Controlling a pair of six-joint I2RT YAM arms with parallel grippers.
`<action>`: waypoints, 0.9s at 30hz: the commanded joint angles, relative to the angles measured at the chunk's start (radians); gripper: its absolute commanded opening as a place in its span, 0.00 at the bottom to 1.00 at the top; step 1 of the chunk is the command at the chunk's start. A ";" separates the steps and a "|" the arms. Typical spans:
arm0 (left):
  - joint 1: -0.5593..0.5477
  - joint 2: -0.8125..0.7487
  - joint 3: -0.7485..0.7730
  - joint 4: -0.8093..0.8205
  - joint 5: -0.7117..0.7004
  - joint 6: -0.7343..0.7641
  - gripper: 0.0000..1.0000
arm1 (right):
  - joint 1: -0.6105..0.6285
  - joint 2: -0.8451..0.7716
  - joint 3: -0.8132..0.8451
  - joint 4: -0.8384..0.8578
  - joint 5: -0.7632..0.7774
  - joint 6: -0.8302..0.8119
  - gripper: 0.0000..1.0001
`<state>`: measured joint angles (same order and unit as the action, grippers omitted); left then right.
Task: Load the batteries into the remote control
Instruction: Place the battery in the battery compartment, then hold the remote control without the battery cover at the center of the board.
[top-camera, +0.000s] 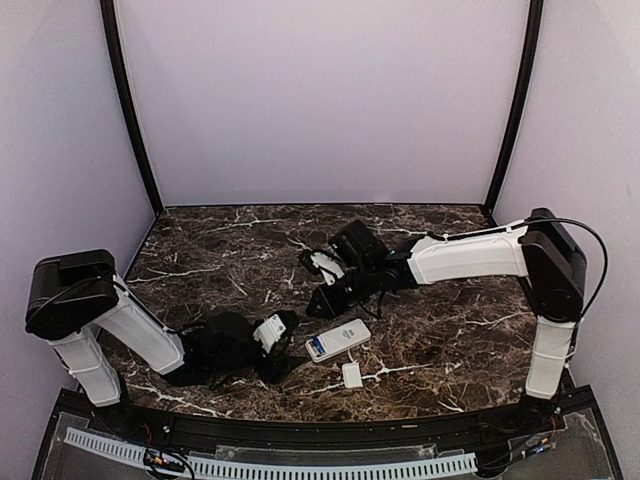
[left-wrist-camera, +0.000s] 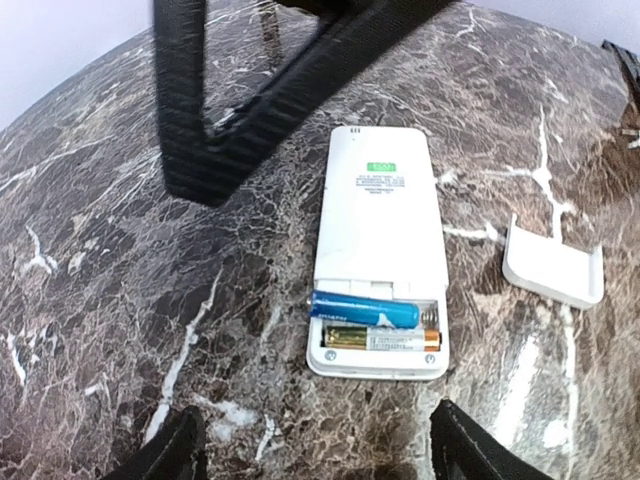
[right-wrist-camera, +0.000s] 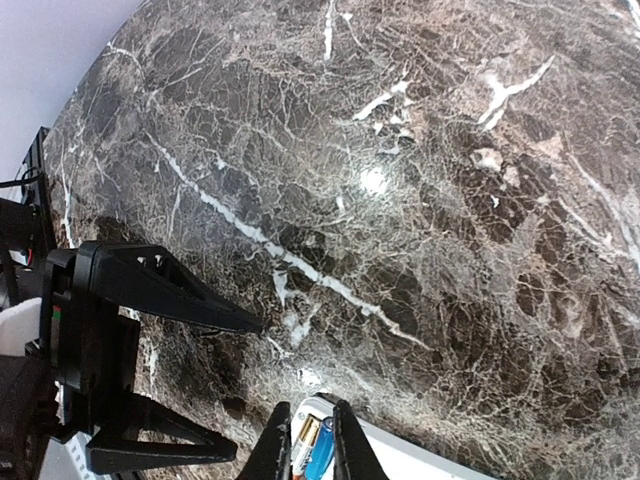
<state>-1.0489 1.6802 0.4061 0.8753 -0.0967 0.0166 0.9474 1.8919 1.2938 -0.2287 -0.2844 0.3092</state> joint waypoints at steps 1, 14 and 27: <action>-0.023 0.100 -0.052 0.226 0.024 0.161 0.78 | -0.007 0.082 0.051 -0.094 -0.099 -0.013 0.12; -0.066 0.248 -0.022 0.331 -0.030 0.123 0.80 | -0.007 0.128 0.050 -0.076 -0.149 -0.045 0.04; -0.065 0.286 0.048 0.219 -0.017 0.069 0.70 | -0.007 0.125 0.045 -0.068 -0.131 -0.045 0.02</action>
<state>-1.1095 1.9404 0.4500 1.1728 -0.1234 0.0986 0.9386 2.0109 1.3441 -0.3145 -0.4175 0.2703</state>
